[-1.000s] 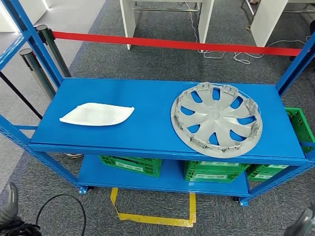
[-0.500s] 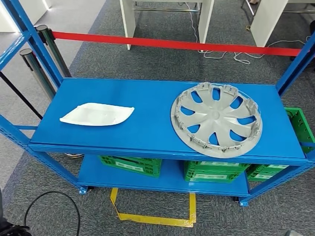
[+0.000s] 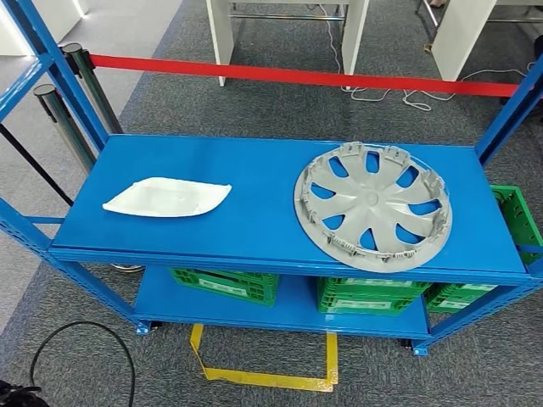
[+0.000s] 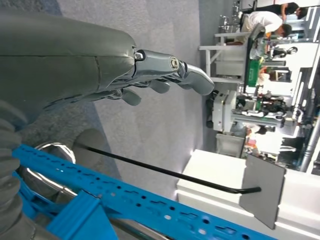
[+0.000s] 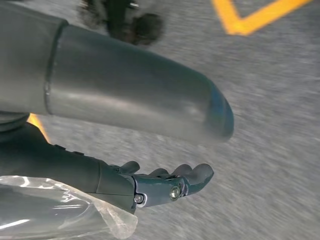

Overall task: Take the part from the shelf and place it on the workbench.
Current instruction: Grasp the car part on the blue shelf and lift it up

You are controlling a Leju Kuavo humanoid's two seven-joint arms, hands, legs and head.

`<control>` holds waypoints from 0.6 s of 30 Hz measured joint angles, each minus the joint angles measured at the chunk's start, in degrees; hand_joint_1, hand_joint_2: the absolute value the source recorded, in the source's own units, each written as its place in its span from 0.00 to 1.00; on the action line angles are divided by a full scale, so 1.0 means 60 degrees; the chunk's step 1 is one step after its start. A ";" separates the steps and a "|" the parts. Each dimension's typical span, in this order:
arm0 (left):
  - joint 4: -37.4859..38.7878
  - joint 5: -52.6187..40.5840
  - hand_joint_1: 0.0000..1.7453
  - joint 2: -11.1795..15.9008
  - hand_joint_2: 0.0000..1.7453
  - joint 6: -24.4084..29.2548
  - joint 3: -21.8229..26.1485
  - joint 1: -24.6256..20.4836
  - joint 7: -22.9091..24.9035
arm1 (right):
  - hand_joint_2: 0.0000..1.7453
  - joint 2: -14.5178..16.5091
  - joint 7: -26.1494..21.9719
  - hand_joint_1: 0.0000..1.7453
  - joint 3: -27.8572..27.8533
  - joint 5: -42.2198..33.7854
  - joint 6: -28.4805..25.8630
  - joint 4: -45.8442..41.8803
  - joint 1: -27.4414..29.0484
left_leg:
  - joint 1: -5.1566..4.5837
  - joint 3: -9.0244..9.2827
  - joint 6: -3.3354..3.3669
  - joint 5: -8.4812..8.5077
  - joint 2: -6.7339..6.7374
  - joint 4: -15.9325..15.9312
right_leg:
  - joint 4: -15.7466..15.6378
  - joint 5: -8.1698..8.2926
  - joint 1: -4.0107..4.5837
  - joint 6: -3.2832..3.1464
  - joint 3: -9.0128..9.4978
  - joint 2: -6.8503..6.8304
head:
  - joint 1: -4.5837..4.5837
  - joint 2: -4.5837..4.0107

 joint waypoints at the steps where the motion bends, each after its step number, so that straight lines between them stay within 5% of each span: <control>1: -0.0069 -0.0018 0.00 -0.0005 1.00 0.0007 -0.0024 0.0014 -0.0012 | 0.00 -0.0015 0.0167 0.00 -0.0108 0.0174 -0.0010 0.0211 -0.0043 | 0.0000 0.0000 0.0000 0.0000 0.0000 0.0000 | 0.0000 0.0000 0.0000 0.0000 0.0000 0.0000 | 0.0001 0.0000; 8: -0.0382 -0.0669 0.00 -0.0006 1.00 -0.0189 -0.0573 0.0004 -0.0182 | 0.00 -0.0099 0.1220 0.00 -0.0570 0.1231 0.0114 0.1336 -0.0306 | 0.0000 0.0003 0.0001 0.0001 0.0000 0.0001 | 0.0000 0.0002 -0.0002 0.0002 0.0003 0.0000 | -0.0001 0.0000; 18: -0.0453 -0.1123 0.00 0.0447 1.00 -0.0374 -0.2472 -0.0799 0.0004 | 0.00 -0.0212 0.0733 0.00 -0.0627 0.1605 0.0603 0.1893 -0.0498 | -0.0001 0.0003 0.0012 0.0009 0.0000 0.0010 | -0.0001 0.0016 -0.0003 0.0021 0.0004 -0.0001 | -0.0001 0.0000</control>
